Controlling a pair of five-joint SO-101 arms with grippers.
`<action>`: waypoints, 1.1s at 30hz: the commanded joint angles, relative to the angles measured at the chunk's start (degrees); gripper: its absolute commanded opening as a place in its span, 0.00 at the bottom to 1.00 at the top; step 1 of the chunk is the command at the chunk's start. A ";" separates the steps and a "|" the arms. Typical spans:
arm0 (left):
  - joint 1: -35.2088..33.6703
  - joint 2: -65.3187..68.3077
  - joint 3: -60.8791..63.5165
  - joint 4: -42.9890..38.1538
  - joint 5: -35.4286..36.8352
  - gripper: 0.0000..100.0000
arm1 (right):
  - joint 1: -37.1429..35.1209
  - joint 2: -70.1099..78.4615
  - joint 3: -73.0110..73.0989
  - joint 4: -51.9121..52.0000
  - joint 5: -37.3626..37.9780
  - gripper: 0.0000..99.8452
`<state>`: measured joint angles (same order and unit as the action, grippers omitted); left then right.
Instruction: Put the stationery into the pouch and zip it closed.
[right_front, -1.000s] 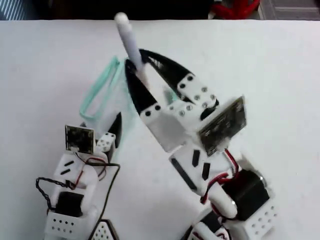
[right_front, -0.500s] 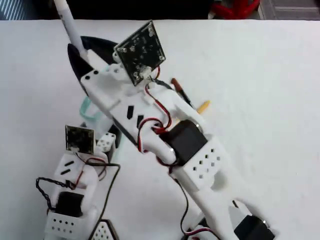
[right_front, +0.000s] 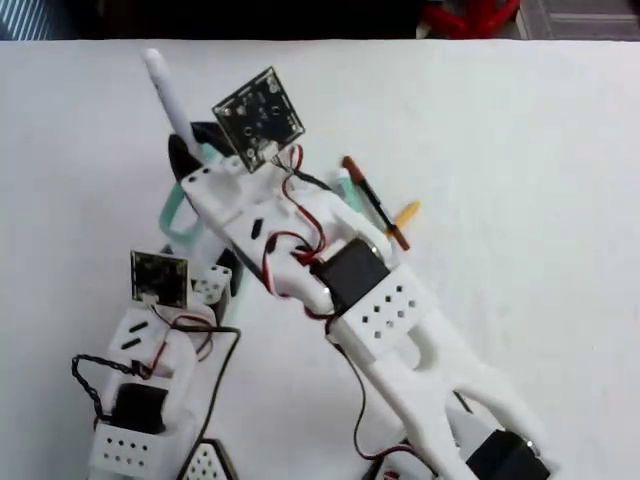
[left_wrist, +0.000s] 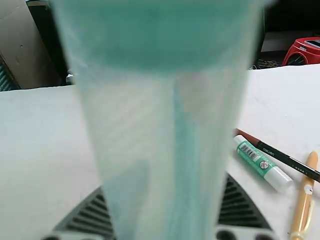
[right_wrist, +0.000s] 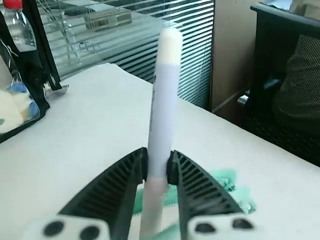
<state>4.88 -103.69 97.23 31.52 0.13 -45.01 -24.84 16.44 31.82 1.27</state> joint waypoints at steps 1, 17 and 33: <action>0.57 -0.66 -0.35 -0.62 0.09 0.18 | 0.84 -6.46 1.58 -1.27 -0.53 0.02; 0.66 -0.57 -0.35 0.09 0.09 0.18 | 0.57 -24.57 17.67 -0.92 -0.44 0.13; 0.66 -0.57 -0.35 0.09 0.09 0.18 | 1.54 -24.66 14.68 0.48 -0.44 0.16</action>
<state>4.97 -103.69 97.23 31.60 0.13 -45.19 -47.96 34.55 31.56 1.27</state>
